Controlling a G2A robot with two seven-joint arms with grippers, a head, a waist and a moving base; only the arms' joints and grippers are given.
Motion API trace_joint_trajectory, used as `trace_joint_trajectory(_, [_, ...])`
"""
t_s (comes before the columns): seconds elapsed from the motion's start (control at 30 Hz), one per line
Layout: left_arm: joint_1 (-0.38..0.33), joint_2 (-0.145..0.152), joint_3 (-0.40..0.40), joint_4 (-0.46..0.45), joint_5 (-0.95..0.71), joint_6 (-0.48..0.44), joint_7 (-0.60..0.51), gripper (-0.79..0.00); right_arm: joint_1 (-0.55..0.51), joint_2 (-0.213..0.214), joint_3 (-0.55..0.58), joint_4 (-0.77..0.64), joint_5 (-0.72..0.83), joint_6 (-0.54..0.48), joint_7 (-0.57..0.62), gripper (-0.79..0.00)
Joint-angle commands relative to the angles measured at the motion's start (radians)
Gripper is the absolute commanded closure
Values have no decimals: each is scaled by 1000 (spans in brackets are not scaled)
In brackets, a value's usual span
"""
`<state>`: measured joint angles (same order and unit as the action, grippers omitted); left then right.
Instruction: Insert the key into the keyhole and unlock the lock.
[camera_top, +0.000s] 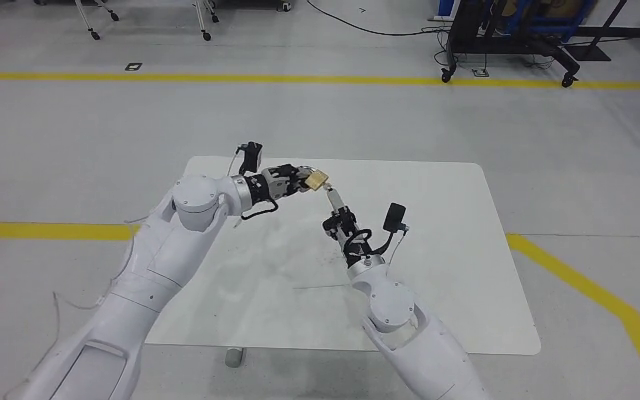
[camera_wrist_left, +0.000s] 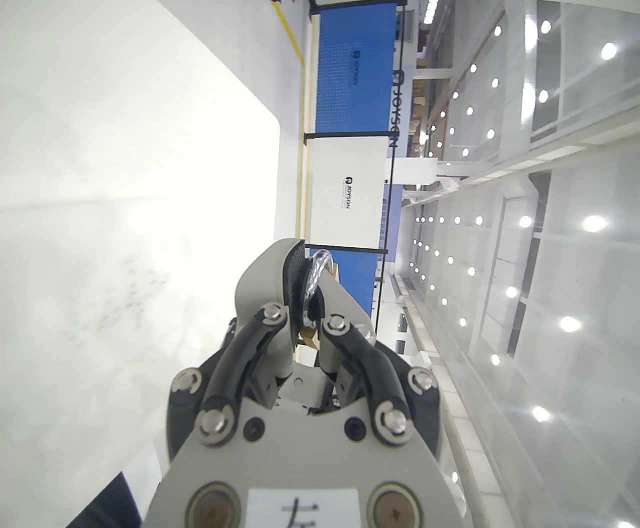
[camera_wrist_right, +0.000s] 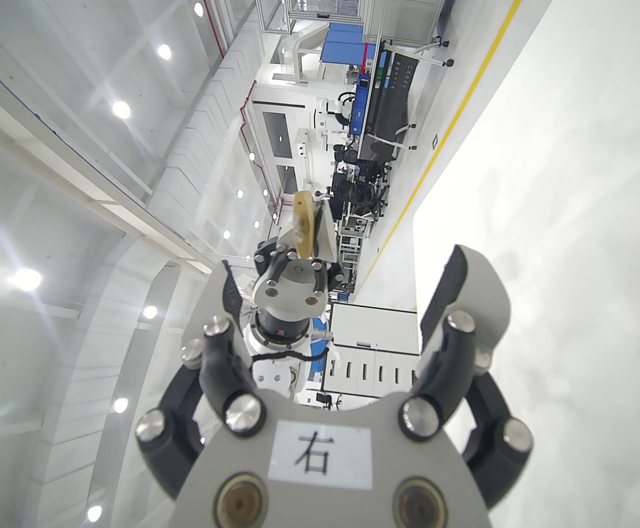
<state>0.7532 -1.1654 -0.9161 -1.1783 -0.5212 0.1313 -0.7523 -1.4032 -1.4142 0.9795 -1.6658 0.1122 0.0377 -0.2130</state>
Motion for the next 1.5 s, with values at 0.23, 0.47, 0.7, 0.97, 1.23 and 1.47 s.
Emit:
trace_joint_trajectory(0.23, [45,11,-48,-55,43,-111,-30,0,-34,15,109,-28,351,-7,380,-690])
trace_joint_trajectory(0.47, [62,13,-66,-74,50,-111,-47,0,-21,18,150,5,506,-14,529,-339])
trace_joint_trajectory(0.7, [69,11,-73,-84,68,-107,-52,0,15,13,148,43,555,-24,556,-265])
trace_joint_trajectory(0.97, [74,8,-80,-90,81,-104,-53,0,24,10,138,53,552,-41,550,-172])
trace_joint_trajectory(1.23, [78,6,-85,-93,96,-98,-54,0,21,8,140,62,559,-61,533,0])
trace_joint_trajectory(1.47, [78,3,-88,-93,105,-97,-58,0,21,7,139,65,573,-66,538,0])
